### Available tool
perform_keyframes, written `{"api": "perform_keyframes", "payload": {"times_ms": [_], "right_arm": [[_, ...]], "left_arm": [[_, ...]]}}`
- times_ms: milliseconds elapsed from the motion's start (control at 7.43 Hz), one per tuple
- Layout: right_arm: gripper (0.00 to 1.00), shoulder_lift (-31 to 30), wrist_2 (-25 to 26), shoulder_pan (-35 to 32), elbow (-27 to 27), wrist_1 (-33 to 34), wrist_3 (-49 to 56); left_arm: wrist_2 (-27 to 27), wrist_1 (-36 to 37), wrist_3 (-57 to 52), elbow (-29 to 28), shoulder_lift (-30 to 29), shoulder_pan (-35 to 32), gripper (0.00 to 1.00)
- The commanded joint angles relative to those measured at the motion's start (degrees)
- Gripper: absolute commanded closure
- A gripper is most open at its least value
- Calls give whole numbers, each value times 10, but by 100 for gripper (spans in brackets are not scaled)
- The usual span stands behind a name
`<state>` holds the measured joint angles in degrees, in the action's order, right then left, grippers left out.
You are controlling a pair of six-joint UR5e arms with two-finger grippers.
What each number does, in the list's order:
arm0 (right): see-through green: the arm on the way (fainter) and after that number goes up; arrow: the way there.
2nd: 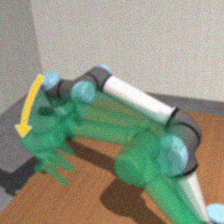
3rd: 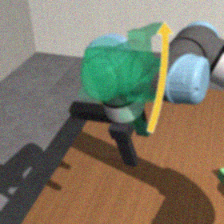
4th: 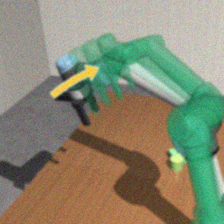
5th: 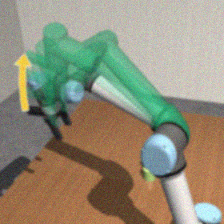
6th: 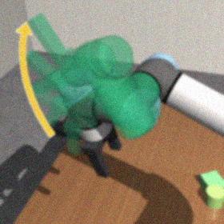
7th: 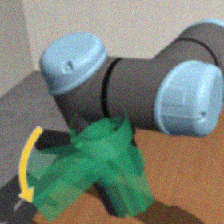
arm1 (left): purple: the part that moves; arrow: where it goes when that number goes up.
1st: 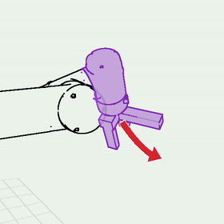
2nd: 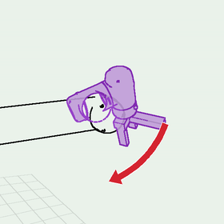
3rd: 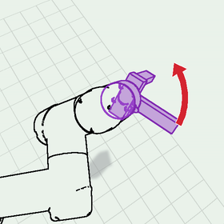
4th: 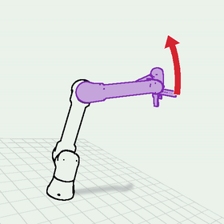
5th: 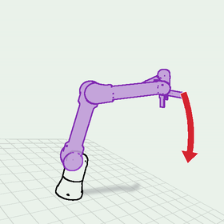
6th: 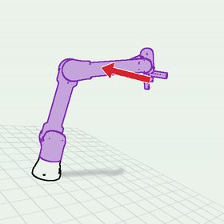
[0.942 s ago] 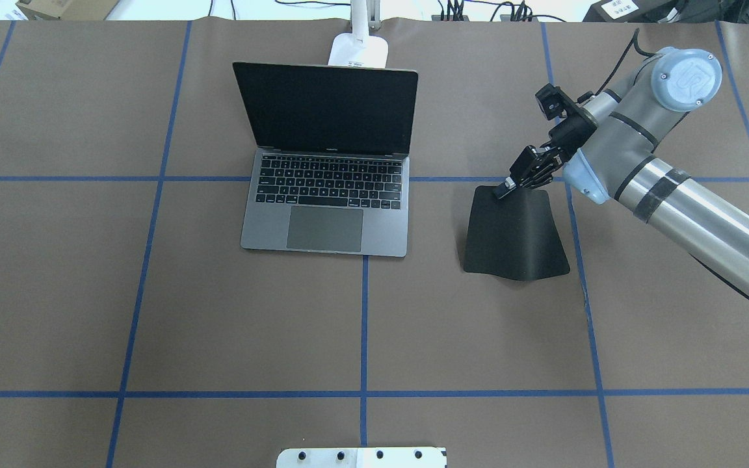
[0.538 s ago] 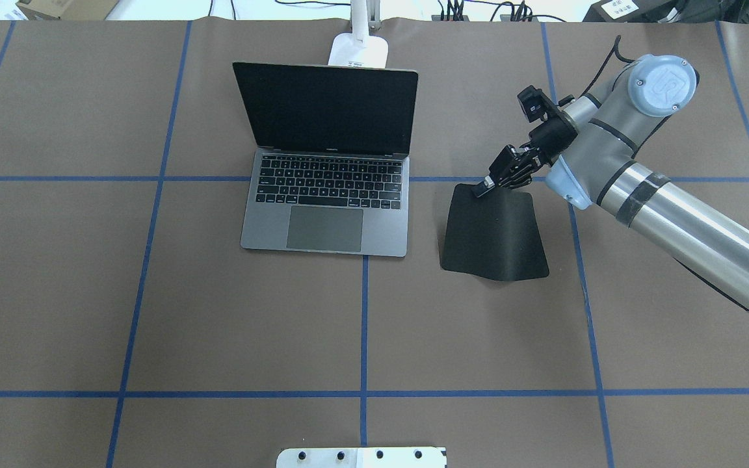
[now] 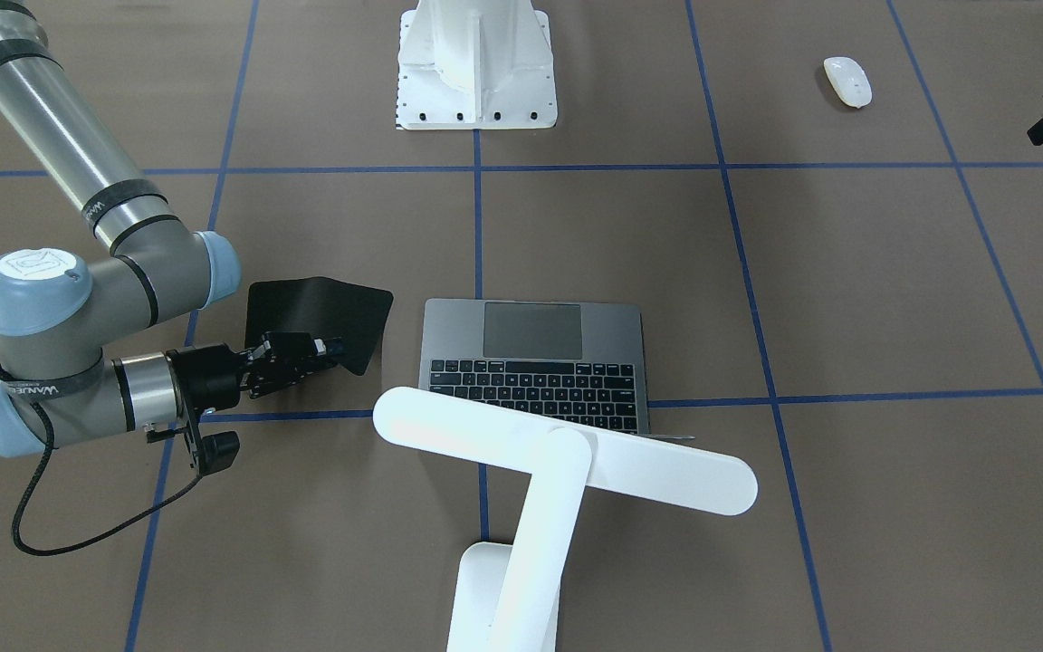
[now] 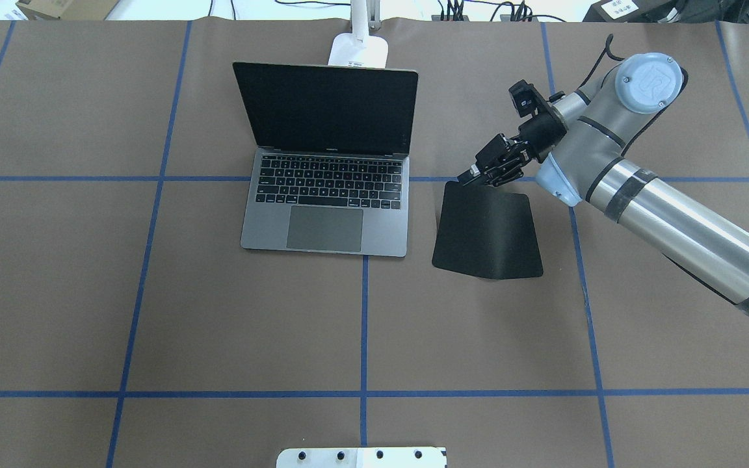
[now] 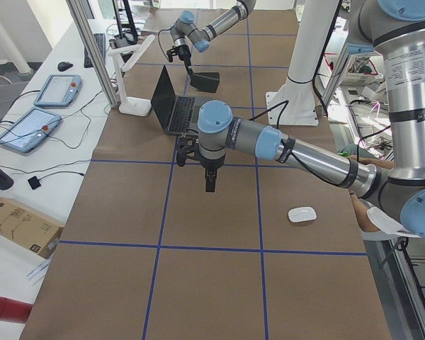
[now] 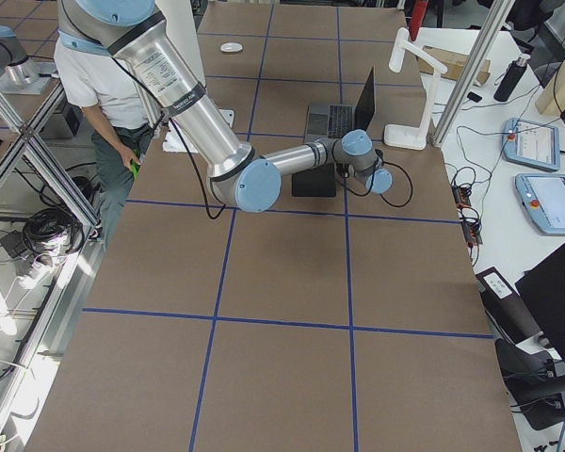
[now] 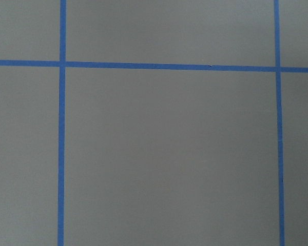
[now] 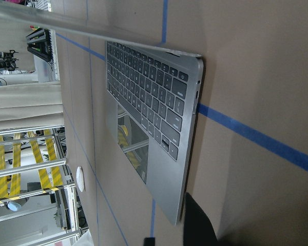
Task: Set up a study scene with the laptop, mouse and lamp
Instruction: 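Lay the black mouse pad flat and open the right gripper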
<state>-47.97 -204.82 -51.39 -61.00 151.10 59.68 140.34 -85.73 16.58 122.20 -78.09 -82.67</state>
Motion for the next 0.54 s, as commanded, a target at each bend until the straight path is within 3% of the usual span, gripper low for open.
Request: {"api": "perform_keyframes", "payload": {"times_ms": [0, 404], "right_arm": [[16, 29, -35, 1, 31, 2, 0], [14, 44, -52, 5, 46, 5, 0]], "left_arm": [[0, 0, 6, 7, 0, 0, 0], [-1, 2, 6, 9, 0, 1, 0]]}}
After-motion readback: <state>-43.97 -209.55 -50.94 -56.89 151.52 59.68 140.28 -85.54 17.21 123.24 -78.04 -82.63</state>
